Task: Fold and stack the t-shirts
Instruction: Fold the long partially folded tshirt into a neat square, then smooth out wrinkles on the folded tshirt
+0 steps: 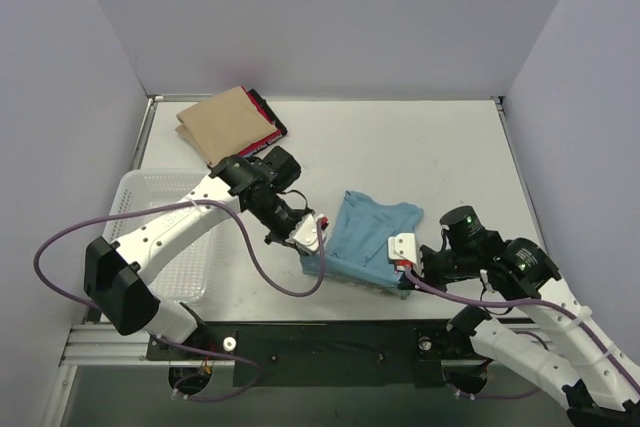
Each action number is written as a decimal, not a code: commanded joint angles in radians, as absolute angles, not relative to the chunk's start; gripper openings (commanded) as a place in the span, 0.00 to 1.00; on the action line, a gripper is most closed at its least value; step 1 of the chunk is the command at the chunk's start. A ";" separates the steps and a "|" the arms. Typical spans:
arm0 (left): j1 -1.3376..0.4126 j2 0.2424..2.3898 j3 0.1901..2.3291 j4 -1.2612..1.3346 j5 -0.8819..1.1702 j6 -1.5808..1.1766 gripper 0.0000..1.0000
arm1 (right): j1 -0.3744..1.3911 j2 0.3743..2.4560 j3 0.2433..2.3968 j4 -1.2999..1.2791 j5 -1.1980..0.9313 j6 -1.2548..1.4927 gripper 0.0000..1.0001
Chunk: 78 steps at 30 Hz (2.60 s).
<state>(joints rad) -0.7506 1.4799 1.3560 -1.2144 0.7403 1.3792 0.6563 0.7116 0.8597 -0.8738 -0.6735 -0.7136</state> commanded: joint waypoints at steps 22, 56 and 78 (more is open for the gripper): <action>-0.627 2.041 1.936 -0.787 0.618 0.563 0.00 | 0.063 1.225 1.038 -0.845 -0.607 -0.512 0.00; -0.643 2.355 2.043 -0.497 0.353 0.370 0.20 | 0.009 1.831 1.302 -0.496 -0.353 -0.425 0.15; -0.672 2.223 1.953 -0.471 0.433 0.134 0.12 | 0.012 1.608 1.048 -0.354 -0.341 0.384 0.00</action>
<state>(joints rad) -0.6674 2.2135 1.9751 -0.5461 0.3790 0.2192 0.0200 1.5555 1.1065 -0.3946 -0.3153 0.2493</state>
